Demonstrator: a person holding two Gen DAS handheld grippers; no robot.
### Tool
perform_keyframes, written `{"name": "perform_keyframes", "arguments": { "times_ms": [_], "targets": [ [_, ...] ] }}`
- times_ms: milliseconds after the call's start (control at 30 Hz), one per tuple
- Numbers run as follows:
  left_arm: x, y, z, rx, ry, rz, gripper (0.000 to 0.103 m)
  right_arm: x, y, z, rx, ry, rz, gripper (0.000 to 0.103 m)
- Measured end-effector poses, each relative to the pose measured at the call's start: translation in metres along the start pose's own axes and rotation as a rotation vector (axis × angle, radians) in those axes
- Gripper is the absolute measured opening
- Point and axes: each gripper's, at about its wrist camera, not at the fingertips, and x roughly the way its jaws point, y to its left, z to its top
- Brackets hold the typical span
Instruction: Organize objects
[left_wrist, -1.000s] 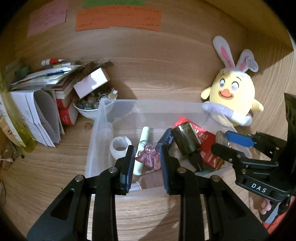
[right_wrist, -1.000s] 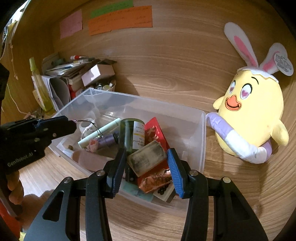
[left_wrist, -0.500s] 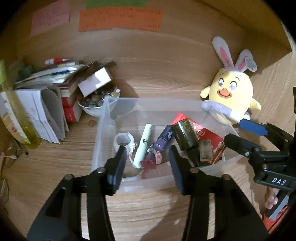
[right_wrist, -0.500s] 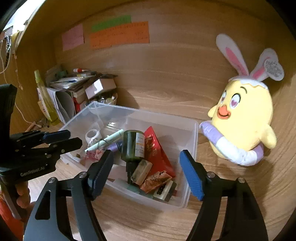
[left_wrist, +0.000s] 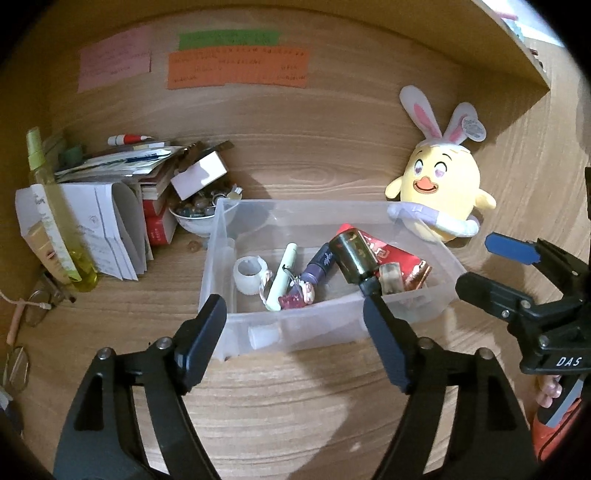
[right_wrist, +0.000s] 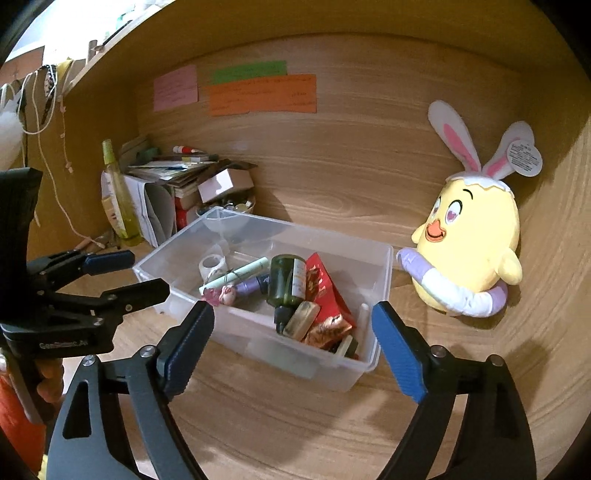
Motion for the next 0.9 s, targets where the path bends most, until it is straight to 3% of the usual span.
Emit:
{"name": "perform_keyframes", "arguments": {
  "times_ms": [167, 900],
  "targets": [
    [-0.003, -0.002, -0.009, 0.022, -0.021, 0.042, 0.089, -0.003, 0.001, -0.01, 0.02, -0.006, 0.012, 0.099],
    [0.007, -0.009, -0.025, 0.022, -0.06, 0.021, 0.092, 0.014, -0.007, -0.036, 0.073, 0.012, 0.036, 0.099]
  ]
}}
